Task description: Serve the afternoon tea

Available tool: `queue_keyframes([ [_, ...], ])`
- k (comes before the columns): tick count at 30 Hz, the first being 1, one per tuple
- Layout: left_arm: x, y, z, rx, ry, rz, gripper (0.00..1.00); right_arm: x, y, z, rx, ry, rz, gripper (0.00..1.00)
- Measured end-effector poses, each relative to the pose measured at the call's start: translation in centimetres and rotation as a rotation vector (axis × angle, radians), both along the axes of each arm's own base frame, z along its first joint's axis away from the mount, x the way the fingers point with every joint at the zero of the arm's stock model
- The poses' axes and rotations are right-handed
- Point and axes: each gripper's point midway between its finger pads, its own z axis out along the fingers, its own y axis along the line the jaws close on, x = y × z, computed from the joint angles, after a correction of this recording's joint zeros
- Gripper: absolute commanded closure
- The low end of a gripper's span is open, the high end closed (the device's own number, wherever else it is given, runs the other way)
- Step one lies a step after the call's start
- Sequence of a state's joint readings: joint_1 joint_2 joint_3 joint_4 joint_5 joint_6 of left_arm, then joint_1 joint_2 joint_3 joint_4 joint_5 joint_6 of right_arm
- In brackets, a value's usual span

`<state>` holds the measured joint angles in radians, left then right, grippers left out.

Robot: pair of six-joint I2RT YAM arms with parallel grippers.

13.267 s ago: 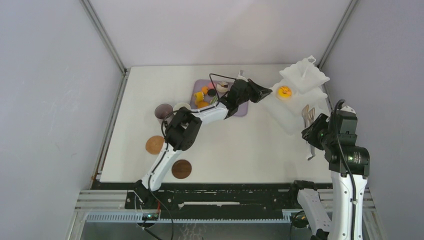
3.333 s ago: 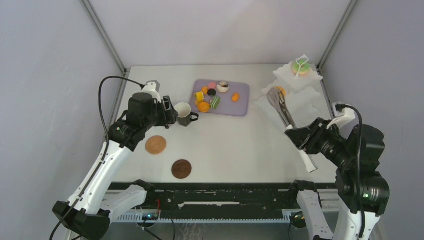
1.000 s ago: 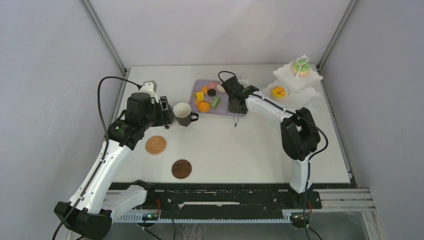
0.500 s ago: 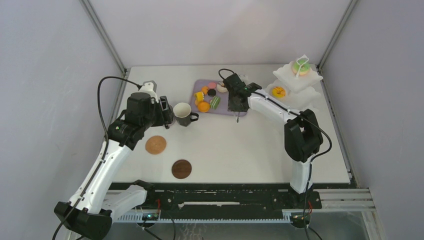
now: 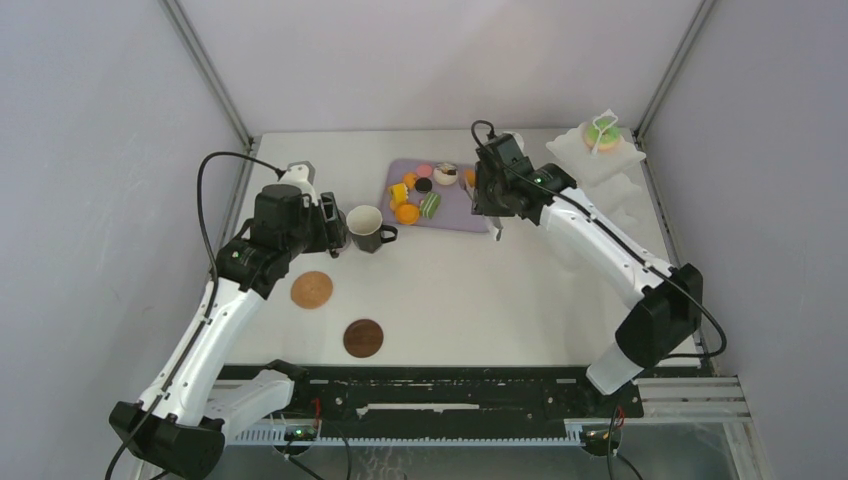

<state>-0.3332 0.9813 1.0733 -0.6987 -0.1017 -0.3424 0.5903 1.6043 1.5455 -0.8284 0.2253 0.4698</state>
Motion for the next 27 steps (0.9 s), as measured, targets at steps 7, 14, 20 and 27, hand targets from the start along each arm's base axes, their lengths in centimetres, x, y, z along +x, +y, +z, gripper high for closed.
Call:
queue_keyframes([
  [7, 0.0, 0.1, 0.0, 0.008, -0.001, -0.005, 0.34, -2.3, -1.5, 3.0, 0.019, -0.029, 0.005, 0.86],
  [14, 0.0, 0.0, 0.0, 0.007, -0.001, -0.008, 0.34, -6.7, -4.8, 9.1, 0.083, -0.142, -0.007, 0.85],
  [20, -0.1, 0.0, 0.2, 0.004, -0.008, -0.009, 0.33, -8.7, -8.7, 11.7, 0.088, -0.202, -0.089, 0.85],
  [27, -0.5, 0.1, 0.9, -0.006, -0.032, -0.012, 0.33, -8.6, -13.4, 12.5, 0.077, -0.233, -0.240, 0.85],
])
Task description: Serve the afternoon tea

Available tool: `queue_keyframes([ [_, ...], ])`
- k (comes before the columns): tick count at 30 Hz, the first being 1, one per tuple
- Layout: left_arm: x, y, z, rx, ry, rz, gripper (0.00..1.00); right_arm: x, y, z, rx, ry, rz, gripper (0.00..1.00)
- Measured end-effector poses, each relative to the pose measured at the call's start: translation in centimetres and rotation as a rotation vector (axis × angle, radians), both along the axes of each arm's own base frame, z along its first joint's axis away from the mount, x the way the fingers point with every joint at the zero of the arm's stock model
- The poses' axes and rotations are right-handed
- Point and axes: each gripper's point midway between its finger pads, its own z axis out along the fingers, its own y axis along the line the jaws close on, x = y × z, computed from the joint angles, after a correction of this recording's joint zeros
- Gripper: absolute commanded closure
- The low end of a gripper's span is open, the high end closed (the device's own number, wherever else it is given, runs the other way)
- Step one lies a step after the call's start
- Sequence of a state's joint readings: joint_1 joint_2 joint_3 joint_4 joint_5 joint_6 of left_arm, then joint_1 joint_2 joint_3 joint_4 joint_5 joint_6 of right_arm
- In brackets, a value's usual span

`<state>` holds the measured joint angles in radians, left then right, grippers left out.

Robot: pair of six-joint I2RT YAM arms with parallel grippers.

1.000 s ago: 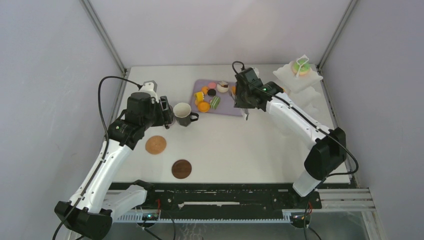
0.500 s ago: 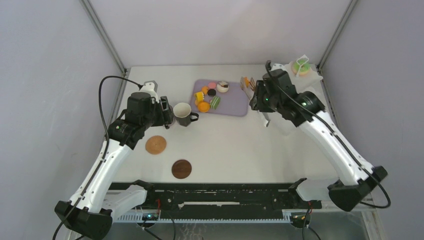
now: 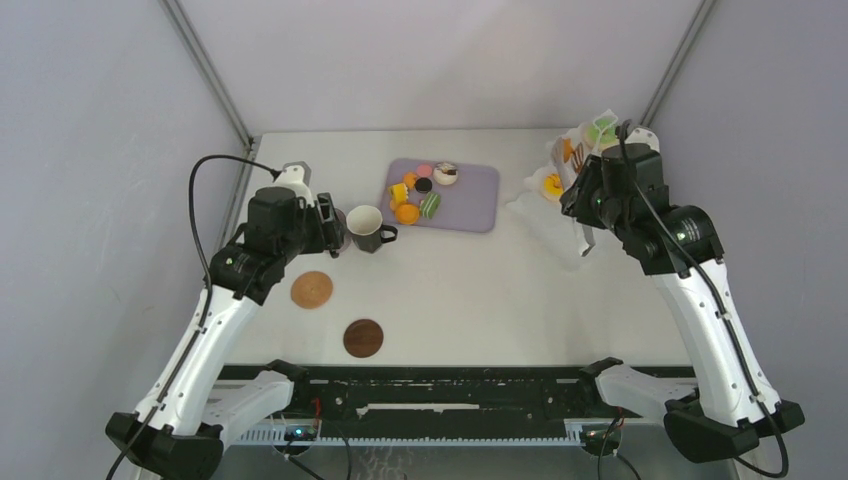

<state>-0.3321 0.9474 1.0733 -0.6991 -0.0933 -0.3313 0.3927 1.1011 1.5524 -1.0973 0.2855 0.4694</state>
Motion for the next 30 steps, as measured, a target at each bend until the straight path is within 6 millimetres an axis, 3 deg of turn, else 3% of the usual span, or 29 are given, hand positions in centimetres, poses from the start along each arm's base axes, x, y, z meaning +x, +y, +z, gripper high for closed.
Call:
queue_keyframes([
  [5, -0.2, 0.1, 0.4, -0.004, -0.012, 0.000, 0.33, 0.3, -1.9, 0.2, 0.010, -0.007, -0.065, 0.85],
  [13, -0.2, 0.1, 0.3, -0.004, -0.011, 0.001, 0.33, 1.3, -3.2, -0.2, 0.021, -0.003, -0.106, 0.82],
  [24, -0.2, 0.1, 0.3, -0.003, -0.008, 0.002, 0.33, 2.9, -3.4, -2.4, 0.023, 0.028, -0.124, 0.48],
  [30, -0.2, 0.1, 0.3, -0.003, -0.008, 0.001, 0.33, 3.3, -3.3, -2.0, 0.034, 0.007, -0.122, 0.46],
])
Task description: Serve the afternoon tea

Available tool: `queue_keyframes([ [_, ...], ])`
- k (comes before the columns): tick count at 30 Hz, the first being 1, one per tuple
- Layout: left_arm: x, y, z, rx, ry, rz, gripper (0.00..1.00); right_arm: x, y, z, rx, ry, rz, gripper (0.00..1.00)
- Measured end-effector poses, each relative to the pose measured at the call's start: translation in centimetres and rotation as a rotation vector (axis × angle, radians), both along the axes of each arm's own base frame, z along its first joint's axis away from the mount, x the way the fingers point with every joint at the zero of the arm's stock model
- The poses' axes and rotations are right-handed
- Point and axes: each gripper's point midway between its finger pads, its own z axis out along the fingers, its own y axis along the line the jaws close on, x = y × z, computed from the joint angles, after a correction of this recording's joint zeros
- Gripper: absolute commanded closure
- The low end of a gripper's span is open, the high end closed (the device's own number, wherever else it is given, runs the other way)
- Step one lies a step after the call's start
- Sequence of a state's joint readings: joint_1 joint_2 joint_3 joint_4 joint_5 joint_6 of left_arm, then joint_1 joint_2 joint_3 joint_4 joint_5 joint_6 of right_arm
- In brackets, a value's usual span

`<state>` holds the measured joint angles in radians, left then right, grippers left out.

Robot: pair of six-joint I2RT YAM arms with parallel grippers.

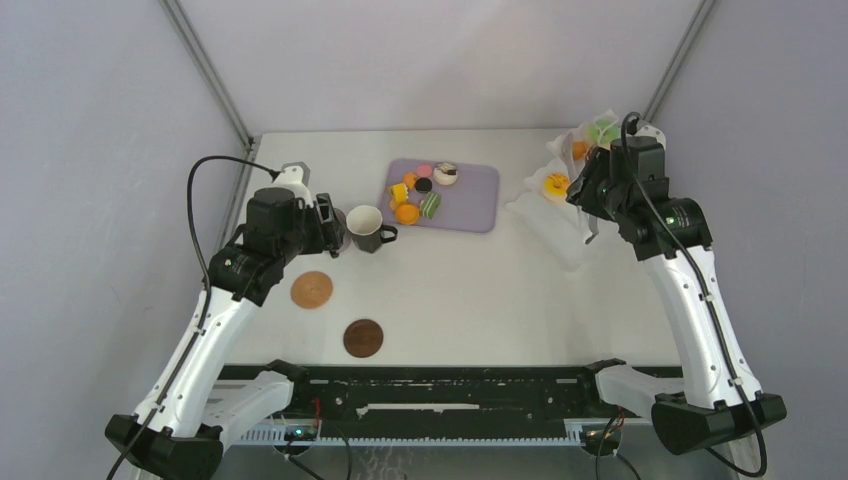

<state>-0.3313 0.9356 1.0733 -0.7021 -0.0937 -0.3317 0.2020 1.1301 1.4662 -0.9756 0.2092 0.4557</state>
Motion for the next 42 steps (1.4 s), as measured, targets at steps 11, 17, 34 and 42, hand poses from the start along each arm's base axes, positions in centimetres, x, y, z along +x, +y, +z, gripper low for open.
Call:
queue_keyframes([
  [11, 0.0, 0.0, 0.0, 0.000, 0.000, 0.000, 0.33, -1.1, -0.1, 0.9, 0.012, -0.027, 0.006, 0.49],
  [17, 0.0, 0.0, 0.0, 0.000, 0.000, 0.000, 0.33, -2.9, -0.3, 1.7, 0.026, -0.047, 0.014, 0.61],
  [34, -0.1, 0.0, -0.1, 0.000, 0.003, 0.001, 0.33, -9.8, 8.7, 3.8, 0.107, -0.079, 0.509, 0.82],
  [42, -0.1, 0.1, 0.0, -0.009, 0.003, 0.009, 0.33, -3.4, 16.1, -3.2, 0.028, 0.100, 0.589, 0.67],
])
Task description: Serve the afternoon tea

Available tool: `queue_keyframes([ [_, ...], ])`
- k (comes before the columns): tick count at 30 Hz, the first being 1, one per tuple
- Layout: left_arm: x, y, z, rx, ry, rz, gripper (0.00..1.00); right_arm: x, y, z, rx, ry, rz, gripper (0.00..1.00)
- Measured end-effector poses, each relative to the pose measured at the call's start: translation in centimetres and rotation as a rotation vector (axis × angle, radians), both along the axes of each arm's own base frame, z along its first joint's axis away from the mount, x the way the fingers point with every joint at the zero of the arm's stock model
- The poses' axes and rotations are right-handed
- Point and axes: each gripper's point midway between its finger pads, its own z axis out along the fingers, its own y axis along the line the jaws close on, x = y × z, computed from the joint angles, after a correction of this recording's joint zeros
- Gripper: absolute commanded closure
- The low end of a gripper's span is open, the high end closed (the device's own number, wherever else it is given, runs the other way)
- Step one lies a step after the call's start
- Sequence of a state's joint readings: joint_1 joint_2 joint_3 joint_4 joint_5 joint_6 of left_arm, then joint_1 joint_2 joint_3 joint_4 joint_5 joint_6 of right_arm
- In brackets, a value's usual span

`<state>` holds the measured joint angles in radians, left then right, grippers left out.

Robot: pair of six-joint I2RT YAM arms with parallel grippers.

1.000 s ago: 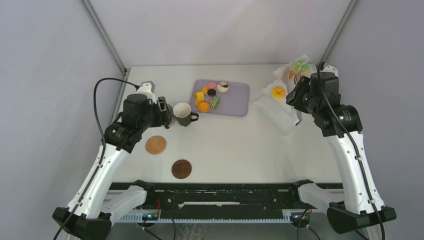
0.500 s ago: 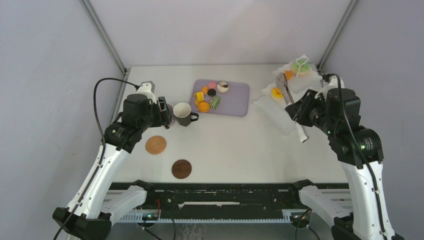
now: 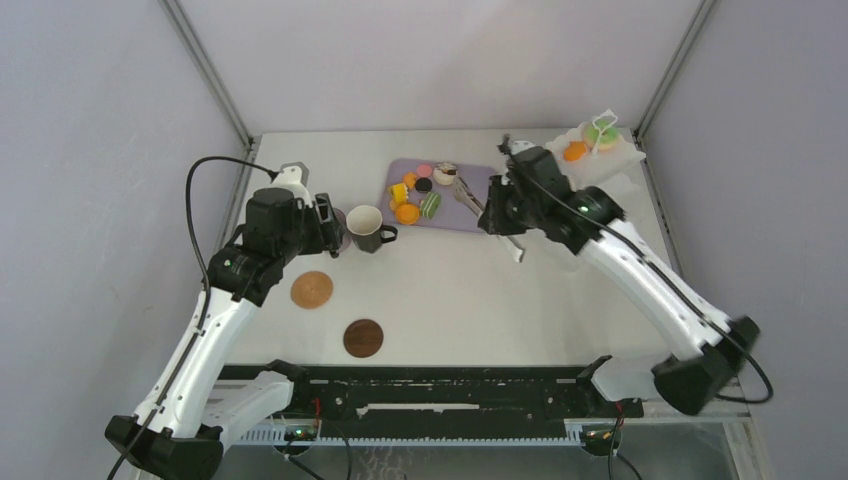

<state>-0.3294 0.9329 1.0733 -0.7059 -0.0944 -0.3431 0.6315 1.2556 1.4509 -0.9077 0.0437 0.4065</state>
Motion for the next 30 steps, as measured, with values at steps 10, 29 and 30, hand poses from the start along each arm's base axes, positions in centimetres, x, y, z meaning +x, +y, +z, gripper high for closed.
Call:
queue_keyframes([
  [10, 0.1, 0.5, 0.0, 0.005, -0.001, 0.020, 0.33, 5.2, 3.9, -10.3, -0.088, 0.218, -0.012, 0.55],
  [29, 0.4, 1.1, -0.1, 0.010, 0.001, 0.042, 0.34, 10.2, 6.1, -14.7, 0.115, 0.324, -0.150, 0.52],
  [30, 0.4, 1.2, -0.1, 0.010, 0.001, 0.044, 0.34, 10.2, 6.2, -15.0, 0.117, 0.332, -0.153, 0.52],
])
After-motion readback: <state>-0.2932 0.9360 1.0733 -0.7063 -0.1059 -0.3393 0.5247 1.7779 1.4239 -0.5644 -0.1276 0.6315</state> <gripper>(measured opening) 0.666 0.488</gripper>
